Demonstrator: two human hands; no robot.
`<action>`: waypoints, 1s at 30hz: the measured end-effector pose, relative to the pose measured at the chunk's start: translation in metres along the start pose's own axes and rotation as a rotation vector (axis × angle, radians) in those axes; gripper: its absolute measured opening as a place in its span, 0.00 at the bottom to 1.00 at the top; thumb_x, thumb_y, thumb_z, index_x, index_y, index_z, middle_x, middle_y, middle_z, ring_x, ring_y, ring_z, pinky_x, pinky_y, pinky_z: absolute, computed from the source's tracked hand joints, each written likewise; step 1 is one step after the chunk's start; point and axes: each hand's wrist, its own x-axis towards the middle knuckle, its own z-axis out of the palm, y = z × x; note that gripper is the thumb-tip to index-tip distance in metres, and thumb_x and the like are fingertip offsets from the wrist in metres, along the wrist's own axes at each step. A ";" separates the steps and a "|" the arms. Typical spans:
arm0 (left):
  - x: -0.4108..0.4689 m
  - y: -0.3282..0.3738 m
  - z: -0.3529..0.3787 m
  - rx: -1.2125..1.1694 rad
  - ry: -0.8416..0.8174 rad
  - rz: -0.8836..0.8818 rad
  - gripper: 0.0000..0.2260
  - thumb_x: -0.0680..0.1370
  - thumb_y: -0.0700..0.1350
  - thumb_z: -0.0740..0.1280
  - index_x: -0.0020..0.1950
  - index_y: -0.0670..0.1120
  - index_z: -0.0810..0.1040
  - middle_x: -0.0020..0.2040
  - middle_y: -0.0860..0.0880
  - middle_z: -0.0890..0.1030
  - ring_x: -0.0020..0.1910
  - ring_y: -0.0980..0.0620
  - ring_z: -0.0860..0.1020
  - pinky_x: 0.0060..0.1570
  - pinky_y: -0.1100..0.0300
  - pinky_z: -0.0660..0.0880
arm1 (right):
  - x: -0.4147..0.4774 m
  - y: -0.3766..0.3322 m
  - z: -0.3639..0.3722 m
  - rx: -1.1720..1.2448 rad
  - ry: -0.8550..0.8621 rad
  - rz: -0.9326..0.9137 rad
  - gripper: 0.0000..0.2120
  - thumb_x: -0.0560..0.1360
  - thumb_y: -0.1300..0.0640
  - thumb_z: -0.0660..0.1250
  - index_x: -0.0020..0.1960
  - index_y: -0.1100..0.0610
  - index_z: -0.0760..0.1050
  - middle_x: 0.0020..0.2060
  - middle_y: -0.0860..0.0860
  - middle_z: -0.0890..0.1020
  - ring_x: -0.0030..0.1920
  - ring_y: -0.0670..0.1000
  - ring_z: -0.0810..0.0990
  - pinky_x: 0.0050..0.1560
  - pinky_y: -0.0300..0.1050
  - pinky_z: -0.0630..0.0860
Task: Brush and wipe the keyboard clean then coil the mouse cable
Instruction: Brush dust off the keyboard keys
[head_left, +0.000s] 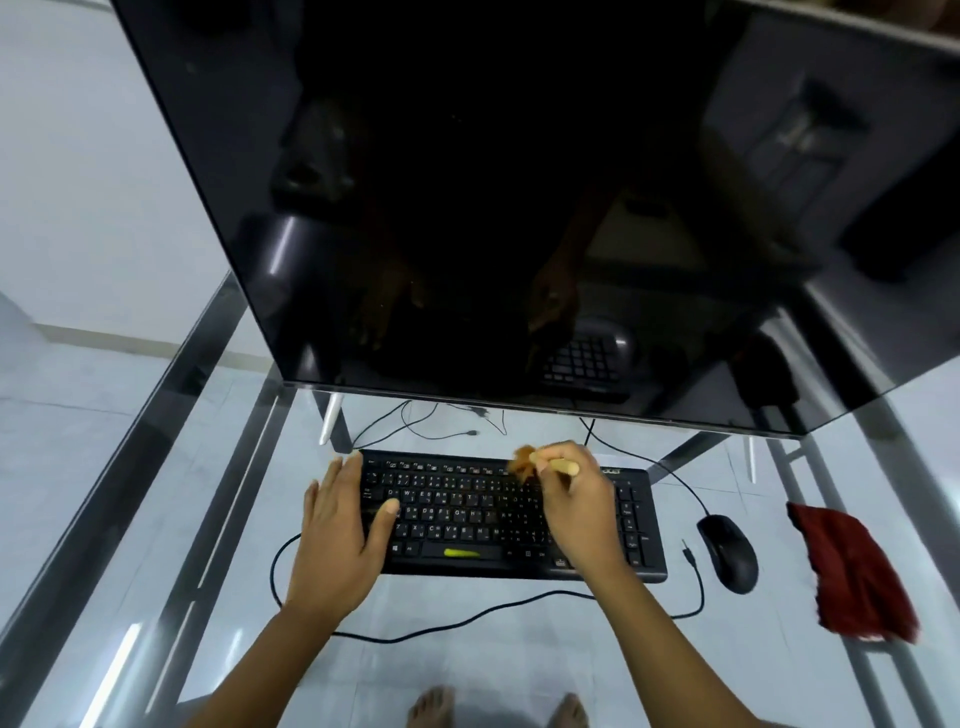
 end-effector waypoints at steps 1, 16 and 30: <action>0.004 0.006 0.002 0.010 -0.023 0.043 0.32 0.80 0.62 0.50 0.78 0.43 0.56 0.77 0.47 0.61 0.78 0.53 0.50 0.77 0.51 0.47 | 0.000 0.003 -0.004 0.028 -0.036 0.006 0.08 0.78 0.67 0.64 0.44 0.58 0.77 0.41 0.48 0.84 0.43 0.41 0.81 0.47 0.32 0.76; 0.021 0.027 0.044 0.375 -0.352 0.334 0.32 0.80 0.61 0.41 0.79 0.45 0.53 0.80 0.50 0.50 0.78 0.55 0.41 0.74 0.51 0.38 | -0.041 0.028 -0.017 0.075 -0.041 0.023 0.07 0.79 0.65 0.64 0.47 0.56 0.79 0.44 0.50 0.85 0.45 0.49 0.84 0.50 0.44 0.80; 0.022 0.033 0.041 0.392 -0.400 0.285 0.37 0.76 0.64 0.31 0.80 0.46 0.50 0.80 0.52 0.46 0.77 0.57 0.37 0.74 0.53 0.34 | -0.038 0.025 -0.029 0.105 0.079 0.146 0.08 0.78 0.63 0.66 0.42 0.53 0.77 0.36 0.47 0.85 0.36 0.45 0.82 0.38 0.36 0.78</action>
